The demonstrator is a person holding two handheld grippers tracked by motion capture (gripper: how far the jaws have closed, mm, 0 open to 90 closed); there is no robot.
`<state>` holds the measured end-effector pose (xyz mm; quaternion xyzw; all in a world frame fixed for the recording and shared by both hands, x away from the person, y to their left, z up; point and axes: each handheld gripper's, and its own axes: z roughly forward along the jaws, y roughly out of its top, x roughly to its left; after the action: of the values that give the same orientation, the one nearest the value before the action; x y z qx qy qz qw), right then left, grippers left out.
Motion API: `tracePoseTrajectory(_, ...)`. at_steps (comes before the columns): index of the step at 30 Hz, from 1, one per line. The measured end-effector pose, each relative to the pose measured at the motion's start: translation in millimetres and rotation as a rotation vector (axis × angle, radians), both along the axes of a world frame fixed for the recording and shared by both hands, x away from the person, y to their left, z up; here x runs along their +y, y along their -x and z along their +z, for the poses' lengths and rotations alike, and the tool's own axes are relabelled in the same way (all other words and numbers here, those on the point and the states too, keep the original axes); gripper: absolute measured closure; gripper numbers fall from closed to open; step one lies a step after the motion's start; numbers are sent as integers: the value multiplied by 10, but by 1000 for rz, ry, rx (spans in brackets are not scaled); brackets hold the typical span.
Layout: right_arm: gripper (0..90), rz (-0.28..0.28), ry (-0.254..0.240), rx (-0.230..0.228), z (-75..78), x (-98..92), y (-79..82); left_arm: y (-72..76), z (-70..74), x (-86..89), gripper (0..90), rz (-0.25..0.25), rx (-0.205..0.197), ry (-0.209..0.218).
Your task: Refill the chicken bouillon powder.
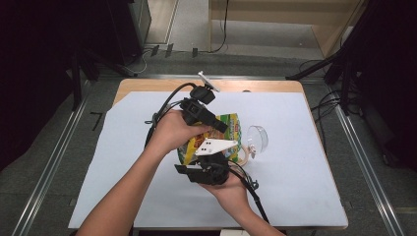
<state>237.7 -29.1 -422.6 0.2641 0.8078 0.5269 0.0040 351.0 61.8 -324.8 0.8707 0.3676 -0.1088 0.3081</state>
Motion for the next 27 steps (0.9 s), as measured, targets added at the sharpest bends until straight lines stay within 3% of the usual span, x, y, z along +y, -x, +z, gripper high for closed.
tracePoseTrajectory(16,673,2,11,-3,-2,1,-14,-18,-15,20,763,6,3,6)
tracePoseTrajectory(27,671,-1,-3,31,14,-1,-8,-41,-37,9,762,7,16,-2)
